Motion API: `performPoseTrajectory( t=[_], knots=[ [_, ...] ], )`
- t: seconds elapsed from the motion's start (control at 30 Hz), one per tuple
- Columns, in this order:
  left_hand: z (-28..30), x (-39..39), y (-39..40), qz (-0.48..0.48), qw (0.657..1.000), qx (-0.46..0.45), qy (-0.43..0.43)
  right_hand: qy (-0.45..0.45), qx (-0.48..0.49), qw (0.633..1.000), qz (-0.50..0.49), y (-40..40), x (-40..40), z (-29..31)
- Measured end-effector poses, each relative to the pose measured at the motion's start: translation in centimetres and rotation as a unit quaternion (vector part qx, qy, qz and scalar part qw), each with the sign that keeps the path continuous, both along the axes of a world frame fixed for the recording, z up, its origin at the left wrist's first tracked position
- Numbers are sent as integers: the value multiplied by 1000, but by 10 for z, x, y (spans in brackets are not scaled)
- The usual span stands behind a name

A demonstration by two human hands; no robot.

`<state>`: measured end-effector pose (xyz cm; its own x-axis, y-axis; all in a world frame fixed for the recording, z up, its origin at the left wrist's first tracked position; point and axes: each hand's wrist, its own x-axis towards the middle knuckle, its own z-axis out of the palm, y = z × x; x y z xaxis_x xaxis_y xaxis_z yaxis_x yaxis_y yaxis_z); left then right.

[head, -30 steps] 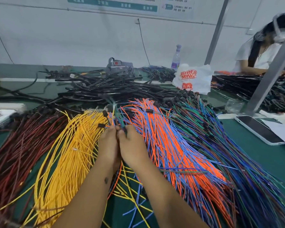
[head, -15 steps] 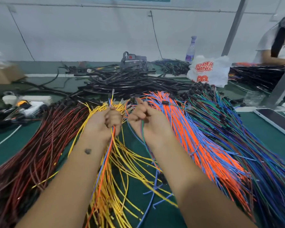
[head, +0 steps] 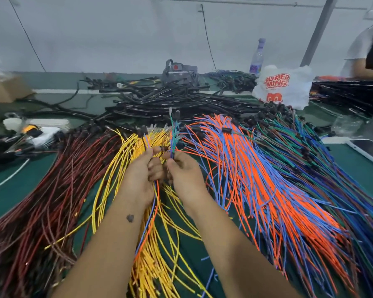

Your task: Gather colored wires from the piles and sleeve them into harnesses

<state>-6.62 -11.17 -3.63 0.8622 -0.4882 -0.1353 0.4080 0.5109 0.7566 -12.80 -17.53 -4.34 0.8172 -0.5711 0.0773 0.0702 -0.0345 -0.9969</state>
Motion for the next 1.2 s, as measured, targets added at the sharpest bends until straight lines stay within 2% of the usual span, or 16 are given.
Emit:
performPoseTrajectory(
  t=[0.1,0.2,0.37,0.47,0.57,0.67,0.7,0.73,0.8,0.9,0.93,0.97,1.03,1.1,1.2],
  knots=[
    [-1,-2,0,9,999,18,-31,-24,-65,997,-22,2,-2,-4],
    [0,-5,2,5,998,35,-47,-54,-89,994,-25,2,-10,3],
    [2,-9,4,-10,999,5,-49,-17,-240,971,-6,5,-12,1],
    [6,-11,5,-25,999,-29,-38,13,-356,934,-6,9,-14,-1],
    [7,-12,6,-31,999,-22,-34,53,-449,892,-13,13,-17,1],
    [6,-11,7,-17,1000,-17,-20,106,-545,832,6,18,-25,3],
    [5,-10,7,-12,1000,-19,-14,103,-560,822,18,19,-26,4],
    [4,-9,7,-7,1000,-17,-12,92,-559,823,30,18,-28,5],
    [2,-7,8,-2,1000,-8,-18,83,-496,864,41,14,-28,9],
    [2,-7,8,-11,998,21,-63,58,-253,965,-29,3,-23,10],
    [3,-8,8,-16,996,24,-82,32,-169,983,-57,-1,-20,12],
    [4,-8,9,-25,995,18,-99,18,-110,991,-69,-4,-17,14],
    [5,-11,9,-50,990,9,-135,15,-52,998,-38,-12,-10,19],
    [5,-13,8,-75,984,19,-161,-5,-42,999,5,-19,-5,27],
    [5,-16,8,-90,981,31,-167,-11,-77,997,3,-27,-1,38]
  ],
)
